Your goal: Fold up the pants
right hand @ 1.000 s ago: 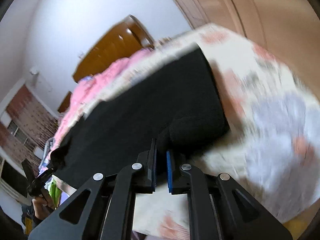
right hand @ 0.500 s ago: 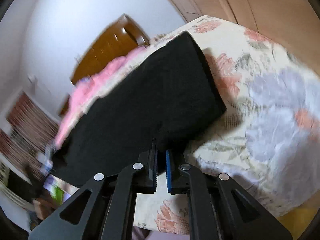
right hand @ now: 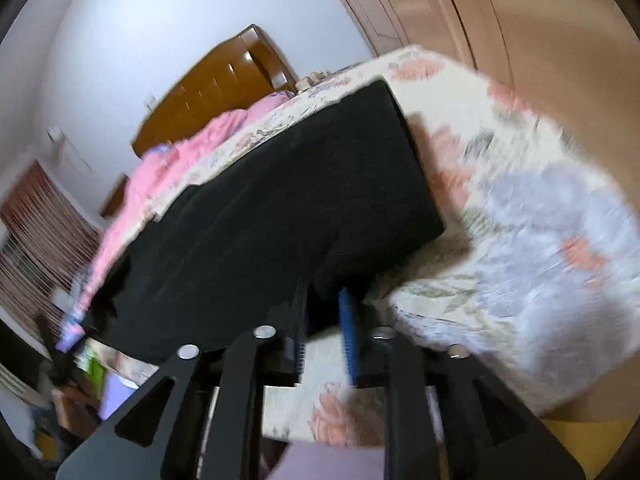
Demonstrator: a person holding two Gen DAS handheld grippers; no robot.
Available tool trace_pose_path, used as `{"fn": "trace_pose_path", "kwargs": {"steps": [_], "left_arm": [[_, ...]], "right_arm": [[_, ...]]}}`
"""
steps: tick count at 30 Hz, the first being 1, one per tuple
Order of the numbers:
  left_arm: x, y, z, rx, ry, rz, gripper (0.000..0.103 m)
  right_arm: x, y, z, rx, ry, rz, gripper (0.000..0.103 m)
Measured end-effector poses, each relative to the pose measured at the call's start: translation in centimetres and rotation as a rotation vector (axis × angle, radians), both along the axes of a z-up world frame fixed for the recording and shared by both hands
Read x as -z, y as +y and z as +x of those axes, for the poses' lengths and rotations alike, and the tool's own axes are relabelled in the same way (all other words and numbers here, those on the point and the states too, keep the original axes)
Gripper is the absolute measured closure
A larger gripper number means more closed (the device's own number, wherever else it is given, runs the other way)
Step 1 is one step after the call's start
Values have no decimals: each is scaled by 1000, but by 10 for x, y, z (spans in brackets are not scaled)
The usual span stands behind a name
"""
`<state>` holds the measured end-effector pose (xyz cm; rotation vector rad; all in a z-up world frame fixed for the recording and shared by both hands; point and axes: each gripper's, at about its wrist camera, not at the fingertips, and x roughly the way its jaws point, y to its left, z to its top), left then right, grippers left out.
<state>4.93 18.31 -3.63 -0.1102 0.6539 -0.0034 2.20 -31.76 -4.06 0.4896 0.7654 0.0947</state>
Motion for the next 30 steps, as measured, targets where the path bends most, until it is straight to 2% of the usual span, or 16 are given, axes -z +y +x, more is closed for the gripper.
{"fn": "trace_pose_path", "kwargs": {"steps": [1, 3, 4, 6, 8, 11, 13, 15, 17, 20, 23, 28, 30], "left_arm": [[-10, 0, -8, -35, -45, 25, 31], [-33, -4, -26, -47, -146, 46, 20], [-45, -13, -30, -3, -180, 44, 19], [-55, -36, -28, 96, -187, 46, 17], [-55, -75, -16, 247, -153, 58, 16], [-35, -125, 7, 370, -67, 134, 16], [-22, -140, 19, 388, 11, 156, 17], [-18, -141, 15, 420, 22, 110, 16], [-13, -137, 5, 453, 27, 101, 16], [-1, -138, -6, 494, 41, 169, 16], [16, -143, -12, 513, 69, 245, 16], [24, -142, -10, 529, 92, 258, 16], [23, -142, -10, 529, 99, 264, 16]], "right_arm": [[-8, 3, -6, 10, -17, -52, 72], [-25, 12, -17, 30, -68, -146, 63], [-33, 20, -19, 22, -94, -176, 58], [-43, 44, -12, -46, -135, -200, 56], [-43, 76, 6, -154, -134, -215, 56], [-31, 124, 32, -280, -91, -303, 56], [-23, 145, 40, -332, -42, -345, 56], [-25, 152, 27, -412, -88, -320, 56], [-20, 154, 13, -467, -115, -351, 56], [-1, 154, 5, -501, -65, -393, 56], [0, 158, 6, -504, -84, -432, 56], [-3, 177, 5, -541, -98, -576, 56], [-6, 176, 2, -590, -98, -531, 56]]}}
